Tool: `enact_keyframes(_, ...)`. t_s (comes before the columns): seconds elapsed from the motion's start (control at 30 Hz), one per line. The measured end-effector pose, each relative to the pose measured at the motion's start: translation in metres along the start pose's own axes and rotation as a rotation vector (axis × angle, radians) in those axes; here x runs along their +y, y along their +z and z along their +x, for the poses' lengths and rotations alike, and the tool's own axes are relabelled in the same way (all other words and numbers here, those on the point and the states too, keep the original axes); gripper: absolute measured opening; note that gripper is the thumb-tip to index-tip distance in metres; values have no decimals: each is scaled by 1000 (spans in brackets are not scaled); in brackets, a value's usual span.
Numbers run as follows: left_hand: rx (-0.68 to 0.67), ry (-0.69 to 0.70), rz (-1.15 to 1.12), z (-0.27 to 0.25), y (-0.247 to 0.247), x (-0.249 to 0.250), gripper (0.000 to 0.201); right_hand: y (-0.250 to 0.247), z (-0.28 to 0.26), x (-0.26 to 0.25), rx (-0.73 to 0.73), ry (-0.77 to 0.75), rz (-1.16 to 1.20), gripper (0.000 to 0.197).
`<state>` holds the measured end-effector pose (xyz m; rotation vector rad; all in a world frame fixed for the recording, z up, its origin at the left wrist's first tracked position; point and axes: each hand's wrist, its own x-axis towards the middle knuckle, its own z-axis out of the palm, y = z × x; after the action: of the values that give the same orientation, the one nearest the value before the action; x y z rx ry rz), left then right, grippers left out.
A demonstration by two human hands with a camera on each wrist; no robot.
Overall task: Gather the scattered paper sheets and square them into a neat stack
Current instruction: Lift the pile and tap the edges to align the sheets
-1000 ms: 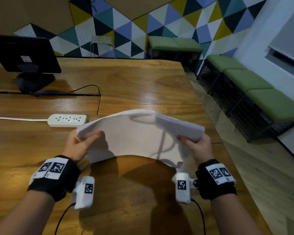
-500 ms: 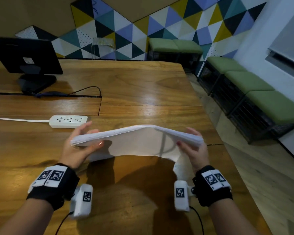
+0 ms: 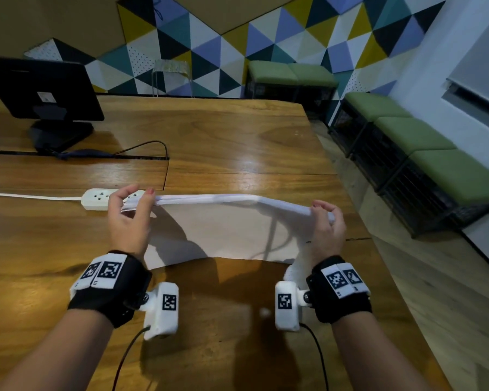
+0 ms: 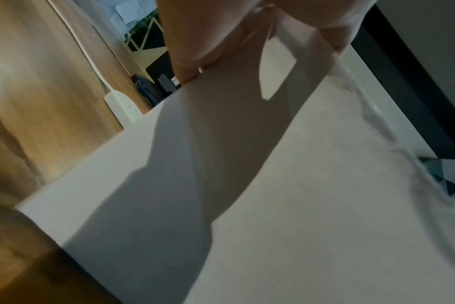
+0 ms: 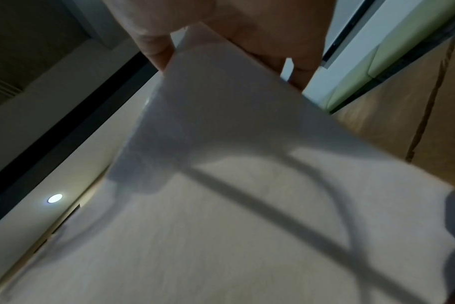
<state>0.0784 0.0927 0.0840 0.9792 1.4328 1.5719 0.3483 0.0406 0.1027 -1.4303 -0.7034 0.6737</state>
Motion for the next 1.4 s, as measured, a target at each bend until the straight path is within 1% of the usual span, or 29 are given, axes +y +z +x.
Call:
enact_keyframes(0.03,-45,-8,0,1,-2,0,51,-2,1,2,-32,-15,10,34)
enact_keyframes(0.1,-186,-4,48,4,-10,-2,55,-8,2,5,-151,-28,-7,68)
enact_keyframes(0.13,-255,-5,94,6,-14,-6,55,-11,4,8,-211,-18,-69,76)
enact_keyframes(0.17,-316,-18,122,7,-17,-8,56,-13,6,11,-252,-14,-122,72)
enact_keyframes(0.2,-358,-34,127,7,-18,-13,52,-13,7,14,-265,-13,-160,63)
enact_keyframes(0.23,-373,-52,129,6,-16,-17,42,-12,9,19,-253,-6,-181,53)
enact_keyframes(0.3,-338,-44,176,1,-11,-20,17,-7,8,22,-214,21,-184,35)
enact_keyframes(0.33,-304,-12,192,-2,-8,-16,9,-5,6,21,-215,17,-158,29)
enact_keyframes(0.37,-278,22,188,-4,-6,-13,11,-3,5,21,-213,6,-122,26)
enact_keyframes(0.4,-263,41,178,-4,-7,-13,20,-3,4,22,-207,-3,-82,26)
enact_keyframes(0.43,-262,41,166,-4,-7,-15,26,-5,3,25,-200,-3,-48,26)
enact_keyframes(0.5,-271,-11,189,-7,-11,-22,29,-10,0,33,-211,30,-70,23)
enact_keyframes(0.6,-319,-129,276,-18,-11,-35,24,-12,-5,46,-238,124,-243,24)
enact_keyframes(0.7,-303,-141,256,-22,-9,-33,13,-6,-2,34,-183,108,-272,14)
enact_keyframes(0.73,-310,-157,235,-21,-10,-31,12,-4,1,24,-138,75,-260,16)
enact_keyframes(0.8,-339,-212,139,-20,-12,-27,8,-1,14,3,-2,-19,-270,36)
enact_keyframes(0.87,-328,-293,-30,-24,-12,-29,15,-2,30,-9,151,-78,-375,75)
enact_keyframes(0.9,-315,-336,-118,-27,-11,-31,18,-4,33,-13,193,-59,-412,95)
enact_keyframes(0.93,-302,-375,-188,-30,-9,-33,20,-5,32,-12,205,3,-395,110)
enact_keyframes(0.97,-295,-404,-243,-33,-7,-35,21,-4,27,-12,182,92,-306,119)
enact_keyframes(1.0,-287,-433,-300,-36,-5,-36,23,-3,18,-8,128,206,-151,122)
enact_keyframes(1.03,-286,-449,-348,-39,-3,-36,25,0,9,-2,46,321,54,119)
enact_keyframes(1.07,-285,-458,-383,-42,-1,-38,27,3,0,4,-76,421,256,109)
enact_keyframes(1.1,-288,-465,-403,-45,0,-40,28,6,-8,9,-205,478,409,96)
enact_keyframes(1.13,-292,-477,-424,-47,1,-42,28,10,-15,11,-311,484,483,84)
enact_keyframes(1.17,-296,-491,-435,-50,2,-43,27,13,-17,11,-364,457,501,74)
enact_keyframes(1.27,-311,-502,-430,-52,-3,-45,31,17,-11,0,-345,310,500,33)
enact_keyframes(1.3,-316,-495,-423,-50,-5,-43,33,16,-8,-7,-342,262,480,26)
enact_keyframes(1.4,-350,-430,-408,-35,-18,-28,38,12,0,-14,-358,165,403,27)
